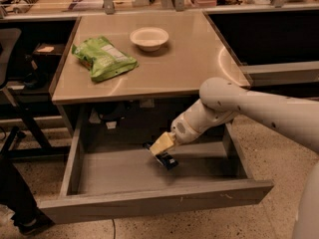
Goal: Place rxbar blueberry into top drawer
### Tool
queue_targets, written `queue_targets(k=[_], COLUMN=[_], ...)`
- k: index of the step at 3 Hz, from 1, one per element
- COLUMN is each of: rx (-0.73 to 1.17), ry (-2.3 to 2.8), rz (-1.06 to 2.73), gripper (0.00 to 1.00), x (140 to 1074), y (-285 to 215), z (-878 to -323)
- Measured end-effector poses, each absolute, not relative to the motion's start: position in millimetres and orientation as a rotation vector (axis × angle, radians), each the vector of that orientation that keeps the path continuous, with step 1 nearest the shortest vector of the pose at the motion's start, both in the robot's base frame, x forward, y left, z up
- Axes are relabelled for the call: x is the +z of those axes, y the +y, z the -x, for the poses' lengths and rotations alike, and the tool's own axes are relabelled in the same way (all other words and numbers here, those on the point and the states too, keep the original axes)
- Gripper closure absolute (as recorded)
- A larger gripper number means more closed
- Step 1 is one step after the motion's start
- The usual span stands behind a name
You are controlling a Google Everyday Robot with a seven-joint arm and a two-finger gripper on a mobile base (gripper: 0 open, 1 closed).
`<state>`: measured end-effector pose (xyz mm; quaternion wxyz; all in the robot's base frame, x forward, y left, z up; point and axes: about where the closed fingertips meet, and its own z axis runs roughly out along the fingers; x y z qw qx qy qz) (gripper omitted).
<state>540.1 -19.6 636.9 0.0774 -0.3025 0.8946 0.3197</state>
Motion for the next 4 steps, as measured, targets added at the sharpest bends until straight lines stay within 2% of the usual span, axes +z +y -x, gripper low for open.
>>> queue_targets(k=[2, 3, 4], rx=[0.958, 0.958, 0.958], ry=[2.68, 2.68, 2.68], rz=[0.906, 0.907, 0.907], gripper=[0.17, 0.0, 0.0], x=[636.9, 636.7, 636.7], y=[-19.6, -19.4, -19.4], z=[-540.0, -540.0, -540.0])
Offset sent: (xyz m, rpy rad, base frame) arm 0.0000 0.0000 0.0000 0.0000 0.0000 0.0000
